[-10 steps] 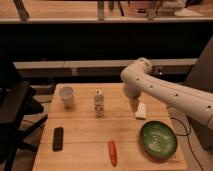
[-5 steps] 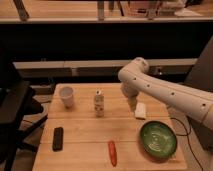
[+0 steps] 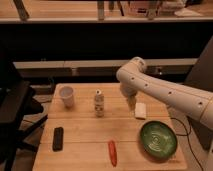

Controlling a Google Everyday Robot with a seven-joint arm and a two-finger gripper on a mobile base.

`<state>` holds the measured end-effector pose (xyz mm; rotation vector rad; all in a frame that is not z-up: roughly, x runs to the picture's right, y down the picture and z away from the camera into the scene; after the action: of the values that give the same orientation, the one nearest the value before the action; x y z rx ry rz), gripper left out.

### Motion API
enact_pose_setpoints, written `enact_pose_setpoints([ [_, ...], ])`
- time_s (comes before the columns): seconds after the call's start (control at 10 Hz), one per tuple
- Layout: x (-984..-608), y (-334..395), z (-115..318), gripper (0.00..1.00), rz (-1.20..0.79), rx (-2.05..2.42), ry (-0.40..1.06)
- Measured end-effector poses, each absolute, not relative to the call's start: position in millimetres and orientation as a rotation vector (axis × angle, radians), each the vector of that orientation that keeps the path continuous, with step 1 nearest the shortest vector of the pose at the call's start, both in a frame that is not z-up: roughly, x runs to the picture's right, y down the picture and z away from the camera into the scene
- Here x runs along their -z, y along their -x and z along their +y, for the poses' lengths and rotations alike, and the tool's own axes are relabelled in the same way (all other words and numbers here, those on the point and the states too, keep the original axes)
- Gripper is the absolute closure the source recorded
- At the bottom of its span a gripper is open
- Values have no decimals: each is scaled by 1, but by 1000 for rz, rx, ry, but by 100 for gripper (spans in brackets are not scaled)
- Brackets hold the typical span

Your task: Knock the bottle over

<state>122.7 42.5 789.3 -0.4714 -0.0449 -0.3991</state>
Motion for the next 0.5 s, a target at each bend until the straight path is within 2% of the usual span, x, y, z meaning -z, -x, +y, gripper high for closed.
enact_pose_setpoints([
  [0.5,-795,-118,40,20,-36,427,471],
])
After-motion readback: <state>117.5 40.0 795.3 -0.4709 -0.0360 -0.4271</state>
